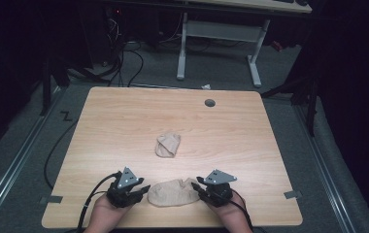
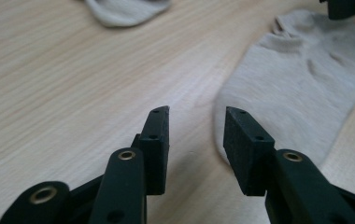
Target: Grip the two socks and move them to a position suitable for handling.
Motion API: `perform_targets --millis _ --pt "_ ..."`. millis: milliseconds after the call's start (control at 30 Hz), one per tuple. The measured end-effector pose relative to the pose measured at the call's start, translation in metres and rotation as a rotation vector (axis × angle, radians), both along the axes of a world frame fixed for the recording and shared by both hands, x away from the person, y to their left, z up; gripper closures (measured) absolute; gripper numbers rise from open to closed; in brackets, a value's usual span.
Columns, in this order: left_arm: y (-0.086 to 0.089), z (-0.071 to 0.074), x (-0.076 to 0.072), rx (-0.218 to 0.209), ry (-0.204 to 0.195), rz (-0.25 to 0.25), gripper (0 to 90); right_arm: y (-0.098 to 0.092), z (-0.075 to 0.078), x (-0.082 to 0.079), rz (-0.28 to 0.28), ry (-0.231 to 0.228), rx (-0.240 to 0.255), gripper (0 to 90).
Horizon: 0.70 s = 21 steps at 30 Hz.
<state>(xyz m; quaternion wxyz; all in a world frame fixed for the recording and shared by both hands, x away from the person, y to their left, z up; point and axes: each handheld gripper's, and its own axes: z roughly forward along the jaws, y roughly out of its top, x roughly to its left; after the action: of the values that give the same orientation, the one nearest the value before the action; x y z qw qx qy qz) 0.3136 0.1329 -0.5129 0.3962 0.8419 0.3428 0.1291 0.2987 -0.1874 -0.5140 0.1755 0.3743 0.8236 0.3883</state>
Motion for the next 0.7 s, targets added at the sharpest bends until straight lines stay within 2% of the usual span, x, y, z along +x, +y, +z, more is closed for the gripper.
perform_targets --millis 33,200,267,300,367,433,500,533,700 --pt "0.003 0.0 0.001 -0.007 -0.002 0.01 59.3 0.0 0.001 0.004 0.001 0.004 0.012 60.9" --pt "0.003 0.001 0.002 -0.01 -0.001 0.009 58.3 0.004 0.002 0.012 -0.02 -0.016 -0.014 56.3" --pt "0.004 0.001 0.003 -0.005 -0.004 0.006 57.8 0.008 0.003 0.017 -0.036 -0.036 -0.035 54.9" --pt "0.004 0.001 0.004 -0.008 -0.006 0.012 56.9 0.014 0.004 0.023 -0.036 -0.049 -0.064 51.5" --pt "0.006 0.001 0.005 -0.011 -0.004 0.016 56.3 0.017 0.004 0.026 -0.041 -0.054 -0.071 50.5" --pt "0.008 0.002 0.006 -0.018 -0.003 0.021 55.2 0.023 0.007 0.035 -0.029 -0.037 -0.061 52.5" --pt "0.011 0.005 0.007 -0.026 -0.017 0.041 53.9 0.032 0.011 0.047 -0.025 -0.041 -0.065 52.9" --pt "0.011 0.005 0.007 -0.026 -0.017 0.041 53.3 0.032 0.011 0.047 -0.025 -0.041 -0.065 52.9" --pt "0.015 0.009 0.008 -0.04 -0.035 0.059 51.9 0.044 0.014 0.068 -0.036 -0.037 -0.077 53.7"
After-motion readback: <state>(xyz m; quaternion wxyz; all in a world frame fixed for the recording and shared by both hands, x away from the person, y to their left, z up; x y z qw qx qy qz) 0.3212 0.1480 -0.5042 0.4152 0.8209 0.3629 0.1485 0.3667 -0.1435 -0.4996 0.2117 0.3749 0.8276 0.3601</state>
